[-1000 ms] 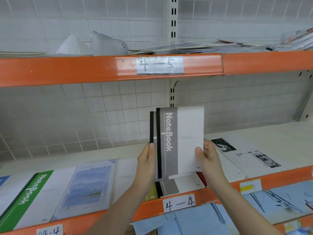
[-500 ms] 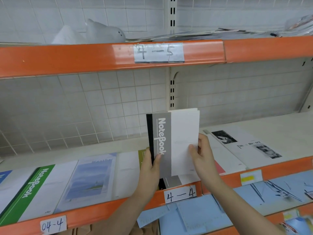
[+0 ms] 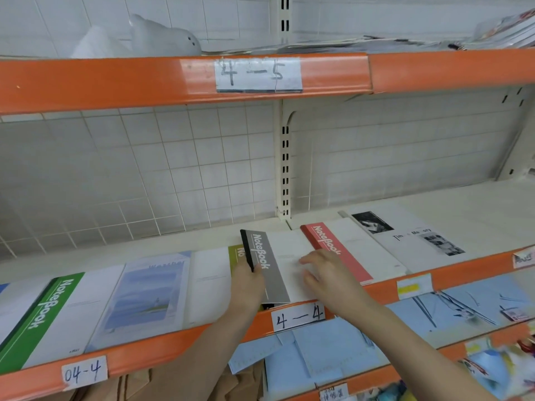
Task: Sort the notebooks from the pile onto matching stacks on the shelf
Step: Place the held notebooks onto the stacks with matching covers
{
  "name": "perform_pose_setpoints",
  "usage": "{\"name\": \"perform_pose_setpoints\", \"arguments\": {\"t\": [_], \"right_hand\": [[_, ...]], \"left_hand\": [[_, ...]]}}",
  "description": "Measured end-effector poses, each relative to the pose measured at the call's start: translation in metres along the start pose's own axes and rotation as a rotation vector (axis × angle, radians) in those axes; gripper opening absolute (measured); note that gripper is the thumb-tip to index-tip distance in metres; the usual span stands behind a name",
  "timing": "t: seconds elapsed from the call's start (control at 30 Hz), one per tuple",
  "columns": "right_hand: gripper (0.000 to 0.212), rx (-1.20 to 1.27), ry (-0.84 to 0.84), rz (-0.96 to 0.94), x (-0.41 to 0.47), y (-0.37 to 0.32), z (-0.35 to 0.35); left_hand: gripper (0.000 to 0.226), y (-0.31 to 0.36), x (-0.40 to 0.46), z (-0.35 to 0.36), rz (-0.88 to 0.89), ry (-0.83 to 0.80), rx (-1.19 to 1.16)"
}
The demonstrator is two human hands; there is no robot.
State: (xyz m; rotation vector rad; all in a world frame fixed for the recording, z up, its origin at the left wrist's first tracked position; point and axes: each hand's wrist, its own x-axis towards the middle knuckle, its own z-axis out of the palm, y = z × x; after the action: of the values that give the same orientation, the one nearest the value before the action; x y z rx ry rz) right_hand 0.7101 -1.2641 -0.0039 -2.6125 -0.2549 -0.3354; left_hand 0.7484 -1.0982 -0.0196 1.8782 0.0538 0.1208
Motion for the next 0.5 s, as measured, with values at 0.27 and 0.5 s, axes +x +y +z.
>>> {"name": "perform_pose_setpoints", "arguments": {"t": [0.27, 0.5], "right_hand": [[0.072, -0.149, -0.284, -0.035, -0.012, -0.003, -0.002], [0.058, -0.217, -0.245, -0.067, -0.010, -0.003, -0.003]], "left_hand": [[0.029, -0.023, -0.011, -0.002, 0.073, -0.154, 0.270], [0.067, -0.025, -0.034, -0.006, 0.303, -0.246, 0.564]]}}
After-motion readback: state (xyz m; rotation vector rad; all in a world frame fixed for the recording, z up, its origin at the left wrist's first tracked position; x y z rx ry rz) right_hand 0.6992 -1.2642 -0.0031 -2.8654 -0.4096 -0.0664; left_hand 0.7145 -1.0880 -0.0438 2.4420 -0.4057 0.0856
